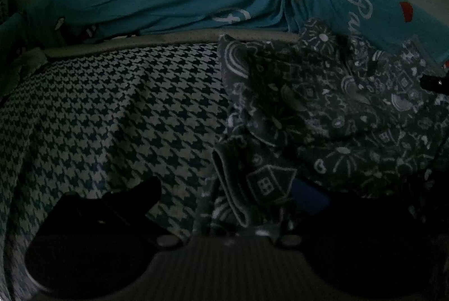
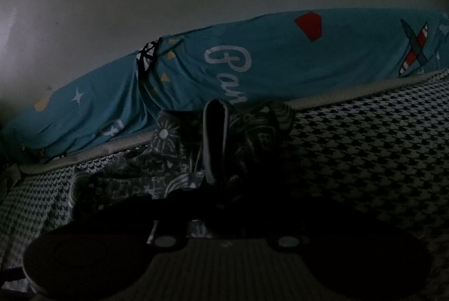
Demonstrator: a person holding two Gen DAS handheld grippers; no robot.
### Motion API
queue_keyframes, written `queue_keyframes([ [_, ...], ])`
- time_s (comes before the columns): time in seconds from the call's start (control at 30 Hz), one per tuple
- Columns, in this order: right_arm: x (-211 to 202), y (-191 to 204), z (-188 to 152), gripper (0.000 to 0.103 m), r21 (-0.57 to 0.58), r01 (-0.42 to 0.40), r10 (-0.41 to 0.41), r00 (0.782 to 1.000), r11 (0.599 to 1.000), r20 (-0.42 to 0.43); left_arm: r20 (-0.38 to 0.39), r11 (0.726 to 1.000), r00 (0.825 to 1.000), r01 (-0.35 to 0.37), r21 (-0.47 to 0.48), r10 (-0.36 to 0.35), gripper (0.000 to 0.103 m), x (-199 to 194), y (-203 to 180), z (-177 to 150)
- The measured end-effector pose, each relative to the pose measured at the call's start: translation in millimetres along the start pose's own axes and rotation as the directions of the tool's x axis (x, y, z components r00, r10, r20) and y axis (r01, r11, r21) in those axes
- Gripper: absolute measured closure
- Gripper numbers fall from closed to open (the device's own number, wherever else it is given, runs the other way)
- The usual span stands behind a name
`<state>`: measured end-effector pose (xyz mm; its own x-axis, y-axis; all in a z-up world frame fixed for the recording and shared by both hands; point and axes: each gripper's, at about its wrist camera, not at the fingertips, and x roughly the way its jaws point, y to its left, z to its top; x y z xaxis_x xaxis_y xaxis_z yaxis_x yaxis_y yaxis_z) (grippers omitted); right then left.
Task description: Fold clothes
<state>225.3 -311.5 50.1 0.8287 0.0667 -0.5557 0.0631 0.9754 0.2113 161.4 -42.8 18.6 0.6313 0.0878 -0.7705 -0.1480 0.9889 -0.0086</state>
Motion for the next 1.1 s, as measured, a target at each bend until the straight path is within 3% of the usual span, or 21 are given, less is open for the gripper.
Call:
queue_keyframes([
  [0.43,-1.5,43.8,0.9,0.078,-0.096,-0.057,0.061,0.997,0.994,0.04,0.012,0.999,1.0,0.009,-0.039,-0.009,0.0,-6.8,13.3,6.5],
  [0.8,7.1,113.8,-3.6,0.079,-0.187,-0.133,0.144,0.989,0.973,0.044,0.017,0.998,1.0,-0.021,-0.064,0.022,0.0,-11.8,34.6,1.8],
  [1.1,37.3,169.4,-28.4,0.079,-0.261,-0.173,0.179,0.984,0.95,-0.003,0.002,0.99,0.999,-0.038,-0.138,0.039,0.0,-13.2,63.2,-1.3],
])
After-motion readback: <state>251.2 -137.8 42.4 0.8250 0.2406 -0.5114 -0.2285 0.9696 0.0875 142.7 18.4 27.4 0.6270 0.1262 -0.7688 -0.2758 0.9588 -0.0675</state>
